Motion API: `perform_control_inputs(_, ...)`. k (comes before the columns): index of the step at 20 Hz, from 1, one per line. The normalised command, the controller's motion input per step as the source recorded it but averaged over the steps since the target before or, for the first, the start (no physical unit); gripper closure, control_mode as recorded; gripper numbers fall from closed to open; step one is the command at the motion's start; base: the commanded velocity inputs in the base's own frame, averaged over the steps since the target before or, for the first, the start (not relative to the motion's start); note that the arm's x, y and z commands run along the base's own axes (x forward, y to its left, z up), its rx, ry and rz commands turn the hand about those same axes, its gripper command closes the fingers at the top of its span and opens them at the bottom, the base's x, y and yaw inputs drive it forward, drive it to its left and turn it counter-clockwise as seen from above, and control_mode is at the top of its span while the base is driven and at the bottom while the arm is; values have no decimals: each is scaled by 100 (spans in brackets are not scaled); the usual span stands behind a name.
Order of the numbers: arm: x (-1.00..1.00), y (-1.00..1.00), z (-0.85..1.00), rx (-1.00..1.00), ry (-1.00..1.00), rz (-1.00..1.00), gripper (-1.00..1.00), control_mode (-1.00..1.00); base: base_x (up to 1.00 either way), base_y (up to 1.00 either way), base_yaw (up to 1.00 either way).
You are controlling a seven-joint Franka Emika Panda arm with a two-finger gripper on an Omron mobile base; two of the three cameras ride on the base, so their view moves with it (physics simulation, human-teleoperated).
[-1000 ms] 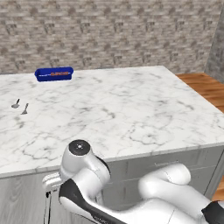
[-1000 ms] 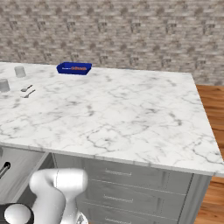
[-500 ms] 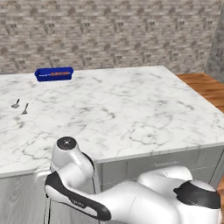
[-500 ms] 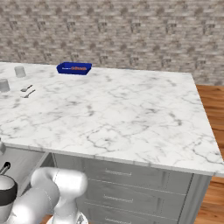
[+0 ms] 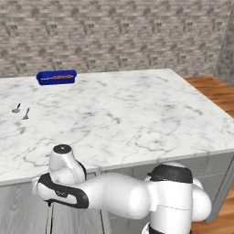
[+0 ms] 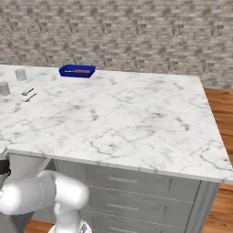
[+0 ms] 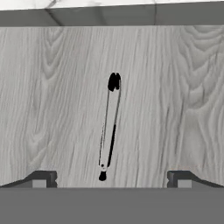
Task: Take the tongs from the drawer on the left and place them on the dining counter next to the tray containing the kebab skewer.
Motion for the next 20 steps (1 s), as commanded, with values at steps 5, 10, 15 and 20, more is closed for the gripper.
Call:
perform_control_inputs(5,0,17,-45,0,5,0,-100,-100,0,0,0)
perform_control_inputs(10,0,9,-32,-4,0,0,-100,-100,0,0,0)
perform_control_inputs(15,0,19,-50,0,0,0,-100,-100,0,0,0)
perform_control_inputs(20,-4,13,-35,0,0,0,-100,-100,0,0,0)
